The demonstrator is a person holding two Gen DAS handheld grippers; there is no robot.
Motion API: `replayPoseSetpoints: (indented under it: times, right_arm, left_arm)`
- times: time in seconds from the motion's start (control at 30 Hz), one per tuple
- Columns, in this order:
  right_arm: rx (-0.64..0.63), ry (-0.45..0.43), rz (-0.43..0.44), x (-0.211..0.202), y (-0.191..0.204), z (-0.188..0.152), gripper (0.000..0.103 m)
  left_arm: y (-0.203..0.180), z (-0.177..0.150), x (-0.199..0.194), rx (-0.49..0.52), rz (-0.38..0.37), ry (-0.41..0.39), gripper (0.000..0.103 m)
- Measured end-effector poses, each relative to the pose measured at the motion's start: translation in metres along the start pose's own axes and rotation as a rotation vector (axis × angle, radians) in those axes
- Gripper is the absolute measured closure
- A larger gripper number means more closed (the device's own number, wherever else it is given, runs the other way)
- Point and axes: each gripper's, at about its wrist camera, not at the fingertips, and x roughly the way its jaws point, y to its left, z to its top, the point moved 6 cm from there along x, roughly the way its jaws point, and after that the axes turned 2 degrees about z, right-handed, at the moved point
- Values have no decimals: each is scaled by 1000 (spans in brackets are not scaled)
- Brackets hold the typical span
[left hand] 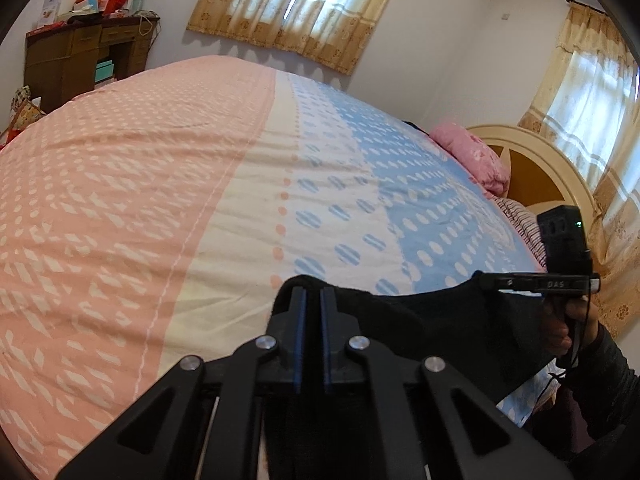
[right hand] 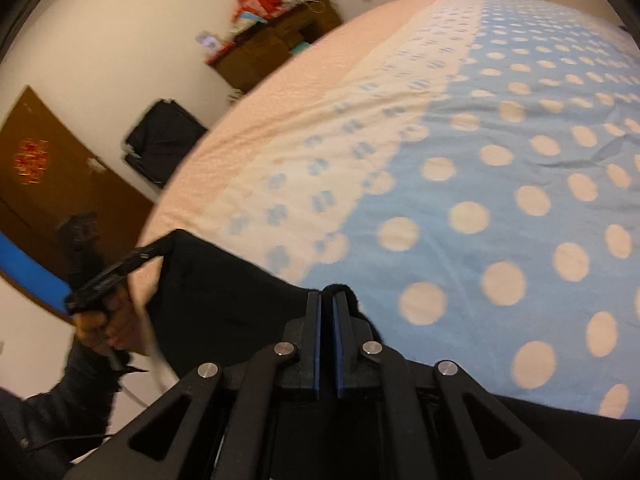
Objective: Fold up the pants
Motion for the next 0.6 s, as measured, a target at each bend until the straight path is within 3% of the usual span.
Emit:
replayPoseSetpoints:
  times: [0.13, 0.2, 0.33, 0.4, 0.43, 0.47, 0.6]
  right_arm:
    - [39, 56, -92, 26, -25, -11, 98]
    - [44, 33, -82, 29, -28, -12, 98]
    - [-8, 37, -96, 27, -22, -13, 93]
    - [-27, 42, -144, 22, -22, -14, 60]
    - [-35, 34, -177, 16, -22, -15, 53]
    - [-42, 21, -191, 11, -22, -15, 48]
    - [-47, -21, -201, -16, -27, -26, 48]
  left_arm:
    - [18, -5, 25, -38, 46, 45, 96]
    - [25, -7, 30, -82, 27, 53, 96]
    - [20, -10, 24, -44, 36, 45, 95]
    - [21, -10, 21, -39, 43, 44, 90]
    - [22, -9, 18, -36, 51, 40, 88]
    - [24, -8, 14, -30, 69, 29, 88]
    - [33, -2, -12, -12, 130, -27, 86]
